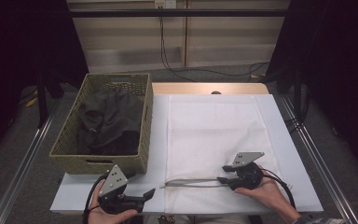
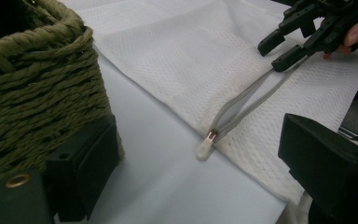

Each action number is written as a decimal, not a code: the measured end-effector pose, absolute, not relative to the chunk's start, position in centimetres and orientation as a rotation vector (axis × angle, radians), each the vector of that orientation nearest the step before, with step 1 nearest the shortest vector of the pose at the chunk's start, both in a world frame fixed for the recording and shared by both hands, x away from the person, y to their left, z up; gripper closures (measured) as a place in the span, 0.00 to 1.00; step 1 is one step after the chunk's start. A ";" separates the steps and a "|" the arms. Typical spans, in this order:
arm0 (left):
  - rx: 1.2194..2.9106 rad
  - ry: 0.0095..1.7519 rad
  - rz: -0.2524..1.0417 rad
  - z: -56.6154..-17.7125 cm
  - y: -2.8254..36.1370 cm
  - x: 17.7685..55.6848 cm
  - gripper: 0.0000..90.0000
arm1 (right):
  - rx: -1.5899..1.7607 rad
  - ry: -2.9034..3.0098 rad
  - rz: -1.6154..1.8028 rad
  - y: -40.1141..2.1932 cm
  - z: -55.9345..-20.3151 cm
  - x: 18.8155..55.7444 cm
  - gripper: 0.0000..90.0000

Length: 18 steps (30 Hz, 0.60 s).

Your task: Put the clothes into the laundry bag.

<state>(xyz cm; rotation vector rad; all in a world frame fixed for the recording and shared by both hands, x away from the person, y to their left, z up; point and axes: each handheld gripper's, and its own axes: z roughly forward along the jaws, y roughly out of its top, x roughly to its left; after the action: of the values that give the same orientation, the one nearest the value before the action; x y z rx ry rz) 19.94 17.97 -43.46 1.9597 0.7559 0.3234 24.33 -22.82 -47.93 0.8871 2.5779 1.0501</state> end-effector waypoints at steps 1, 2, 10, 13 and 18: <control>1.959 0.758 0.330 -43.4 18.0 19.9 0.13 | 0.898 2.563 1.042 -22.8 -47.9 24.3 0.62; 1.963 0.759 0.330 -43.4 18.0 19.9 0.13 | 0.898 2.564 1.044 -22.9 -47.9 24.4 0.64; 1.967 0.757 0.321 -43.6 17.9 19.9 0.14 | 0.898 2.549 1.031 -23.0 -47.8 24.9 0.81; 1.964 0.763 0.322 -43.6 18.0 19.9 0.14 | 0.906 2.559 1.031 -22.9 -47.8 25.0 0.82; 1.964 0.765 0.324 -43.5 18.0 19.9 0.14 | 0.901 2.574 1.018 -22.9 -47.7 25.3 0.88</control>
<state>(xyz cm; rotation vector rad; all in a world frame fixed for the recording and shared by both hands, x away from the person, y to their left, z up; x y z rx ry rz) 19.88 17.97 -43.55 1.9641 0.7653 0.3243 25.30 -22.90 -47.69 0.9012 2.5743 1.0184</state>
